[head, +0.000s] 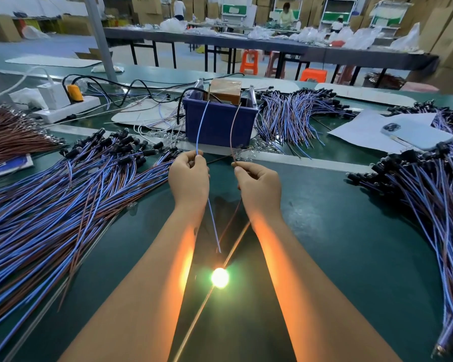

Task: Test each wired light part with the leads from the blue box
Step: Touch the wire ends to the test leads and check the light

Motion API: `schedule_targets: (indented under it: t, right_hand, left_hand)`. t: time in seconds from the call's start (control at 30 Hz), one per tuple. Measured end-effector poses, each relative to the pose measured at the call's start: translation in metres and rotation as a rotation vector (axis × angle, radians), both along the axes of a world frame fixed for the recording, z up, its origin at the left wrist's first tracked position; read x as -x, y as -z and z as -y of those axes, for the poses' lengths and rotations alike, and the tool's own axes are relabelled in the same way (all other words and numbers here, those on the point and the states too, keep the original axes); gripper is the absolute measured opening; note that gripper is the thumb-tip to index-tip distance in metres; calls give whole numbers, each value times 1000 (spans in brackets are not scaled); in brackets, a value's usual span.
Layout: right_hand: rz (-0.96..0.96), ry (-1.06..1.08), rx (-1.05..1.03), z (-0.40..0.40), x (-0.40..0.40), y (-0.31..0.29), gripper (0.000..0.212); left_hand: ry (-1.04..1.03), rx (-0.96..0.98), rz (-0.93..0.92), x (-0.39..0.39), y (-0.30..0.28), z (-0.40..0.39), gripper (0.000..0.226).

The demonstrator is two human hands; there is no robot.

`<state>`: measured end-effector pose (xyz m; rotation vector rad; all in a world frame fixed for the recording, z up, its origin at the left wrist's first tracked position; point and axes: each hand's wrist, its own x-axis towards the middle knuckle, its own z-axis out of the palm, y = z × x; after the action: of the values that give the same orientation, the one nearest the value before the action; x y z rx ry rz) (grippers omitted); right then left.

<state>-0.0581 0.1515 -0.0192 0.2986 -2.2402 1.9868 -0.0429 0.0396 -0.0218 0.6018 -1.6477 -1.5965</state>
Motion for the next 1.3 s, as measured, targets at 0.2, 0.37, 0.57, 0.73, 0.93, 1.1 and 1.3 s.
schedule_targets:
  t: [0.2,0.37,0.57,0.73,0.93,1.1,1.3]
  right_hand:
    - [4,-3,10,1,0,0,18]
    - [-6,4,7,0,1,0,18]
    - [-14,4,0,-1,1,-1,18]
    - [-12,-1,-8,-1,-1,-1,18]
    - [-218,-53,-120,2,-7,-2,22]
    - [-282,-78,-99,4,-10,-3,21]
    - [-229,-122,-15,3,-9,-3,12]
  left_hand:
    - [-4,1,10,1,0,0,16]
    - [-7,-4,4,1,0,0,16]
    - [-13,-3,0,0,-1,0,16]
    - [-20,1,6,-1,-1,0,16]
    - [202,-13,-8,-2,-8,-7,19]
    - [360,-74,-5,-6,-14,-15,22]
    - [459,-184,-26,-10,-17,-6,18]
